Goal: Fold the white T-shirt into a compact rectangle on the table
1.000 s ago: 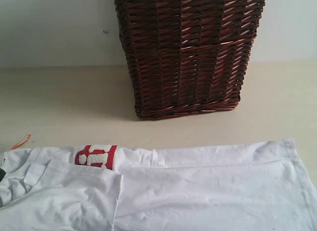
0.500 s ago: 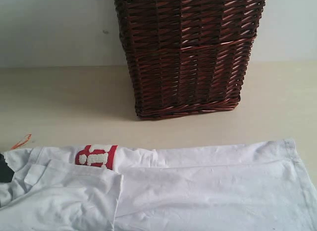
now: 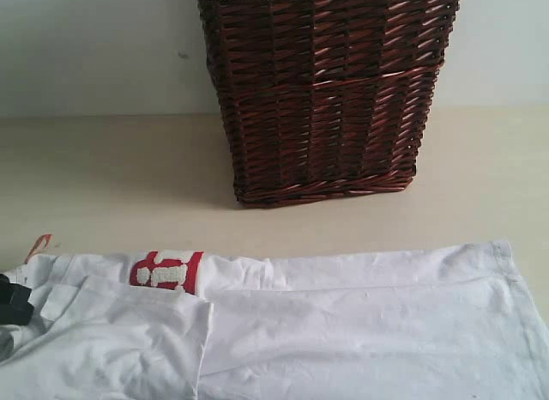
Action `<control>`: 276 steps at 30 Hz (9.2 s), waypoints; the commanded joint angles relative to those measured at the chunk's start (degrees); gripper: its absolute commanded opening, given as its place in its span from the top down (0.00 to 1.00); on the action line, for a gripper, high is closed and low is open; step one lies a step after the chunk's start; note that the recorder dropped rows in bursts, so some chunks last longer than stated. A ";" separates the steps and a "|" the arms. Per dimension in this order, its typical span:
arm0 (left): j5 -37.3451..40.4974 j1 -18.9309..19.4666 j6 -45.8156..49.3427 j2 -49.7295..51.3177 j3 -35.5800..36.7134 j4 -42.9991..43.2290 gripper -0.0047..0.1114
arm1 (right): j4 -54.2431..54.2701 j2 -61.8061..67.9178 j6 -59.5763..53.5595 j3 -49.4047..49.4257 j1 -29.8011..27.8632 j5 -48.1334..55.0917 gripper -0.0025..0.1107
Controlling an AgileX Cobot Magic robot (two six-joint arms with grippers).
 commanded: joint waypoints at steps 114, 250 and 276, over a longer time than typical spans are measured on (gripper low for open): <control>2.36 -38.97 46.21 -12.36 -3.24 -42.52 0.96 | -0.17 -0.37 0.02 0.25 0.01 -0.78 0.98; 14.28 -50.34 15.25 10.45 -23.17 -7.18 0.96 | -0.17 -0.37 0.00 0.25 0.01 -0.78 0.98; 12.17 -53.11 12.69 10.81 -23.17 -3.16 0.96 | -0.17 -0.37 0.00 0.25 0.01 -0.78 0.98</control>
